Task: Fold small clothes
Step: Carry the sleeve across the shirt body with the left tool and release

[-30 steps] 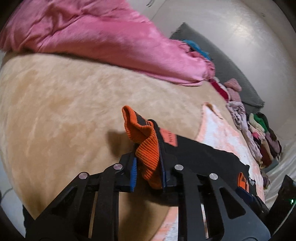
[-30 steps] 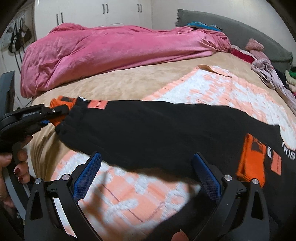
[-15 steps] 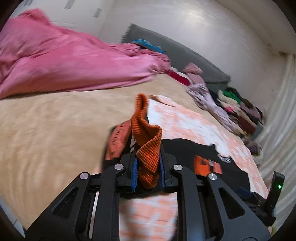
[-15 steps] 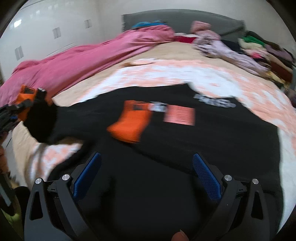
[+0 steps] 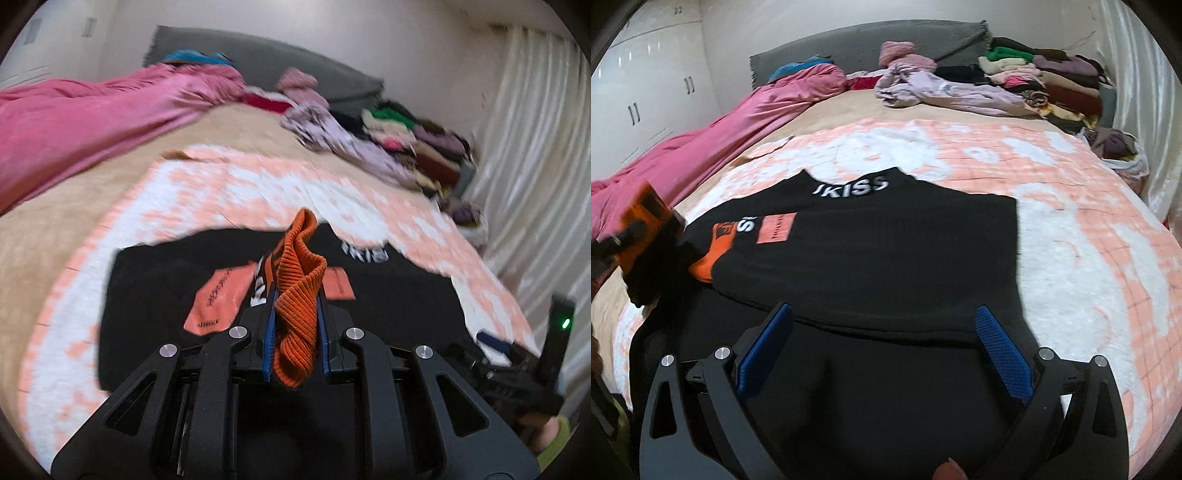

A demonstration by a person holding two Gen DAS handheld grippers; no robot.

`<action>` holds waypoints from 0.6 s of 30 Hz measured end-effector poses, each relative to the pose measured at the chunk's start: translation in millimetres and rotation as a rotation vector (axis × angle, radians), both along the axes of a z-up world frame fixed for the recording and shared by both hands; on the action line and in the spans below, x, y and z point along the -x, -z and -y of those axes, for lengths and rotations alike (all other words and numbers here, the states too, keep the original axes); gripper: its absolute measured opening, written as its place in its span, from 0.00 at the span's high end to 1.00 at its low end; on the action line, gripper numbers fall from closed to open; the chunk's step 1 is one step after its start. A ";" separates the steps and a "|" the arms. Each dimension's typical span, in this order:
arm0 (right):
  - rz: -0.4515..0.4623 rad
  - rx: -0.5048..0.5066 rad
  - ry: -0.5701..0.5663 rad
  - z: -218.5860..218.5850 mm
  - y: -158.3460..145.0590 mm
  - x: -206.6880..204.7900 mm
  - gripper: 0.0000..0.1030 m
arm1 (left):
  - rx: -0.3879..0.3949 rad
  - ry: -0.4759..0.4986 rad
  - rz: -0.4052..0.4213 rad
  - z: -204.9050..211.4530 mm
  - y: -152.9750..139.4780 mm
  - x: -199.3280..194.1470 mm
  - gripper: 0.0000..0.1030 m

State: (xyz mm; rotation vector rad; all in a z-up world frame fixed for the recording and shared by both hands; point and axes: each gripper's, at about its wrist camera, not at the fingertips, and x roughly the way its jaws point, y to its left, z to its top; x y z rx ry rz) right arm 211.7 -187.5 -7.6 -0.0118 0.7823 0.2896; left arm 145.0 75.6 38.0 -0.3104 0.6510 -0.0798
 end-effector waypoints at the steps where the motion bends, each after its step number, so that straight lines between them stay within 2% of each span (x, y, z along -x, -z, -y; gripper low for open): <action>1: 0.002 0.000 0.009 3.4 -0.8 0.6 0.04 | -0.007 0.014 -0.012 6.0 5.5 -3.3 0.90; 3: 0.010 -0.002 0.017 5.5 -2.6 0.7 0.04 | -0.022 0.050 -0.030 16.8 16.5 -3.6 0.89; 4: 0.017 -0.002 0.024 6.3 -3.8 0.8 0.04 | -0.028 0.099 -0.043 24.1 24.5 -4.8 0.89; 5: 0.022 -0.005 0.028 6.8 -5.2 0.5 0.04 | -0.026 0.124 -0.048 28.3 28.3 -4.5 0.86; 6: 0.026 -0.011 0.032 6.7 -6.3 -0.2 0.04 | -0.010 0.187 -0.058 34.5 35.3 -3.7 0.80; 10: 0.026 -0.045 0.029 -1.1 -7.5 -3.4 0.04 | 0.007 0.303 -0.079 51.9 45.6 4.9 0.71; 13: 0.007 -0.079 0.004 -13.1 -6.8 -8.0 0.04 | 0.032 0.277 -0.062 42.0 42.9 14.3 0.71; 15: -0.023 -0.112 -0.033 -27.1 -3.8 -11.4 0.04 | 0.045 0.221 -0.041 26.1 38.0 19.7 0.70; 18: -0.066 -0.149 -0.088 -47.0 0.0 -14.7 0.04 | 0.052 0.086 -0.015 -9.2 29.5 23.2 0.67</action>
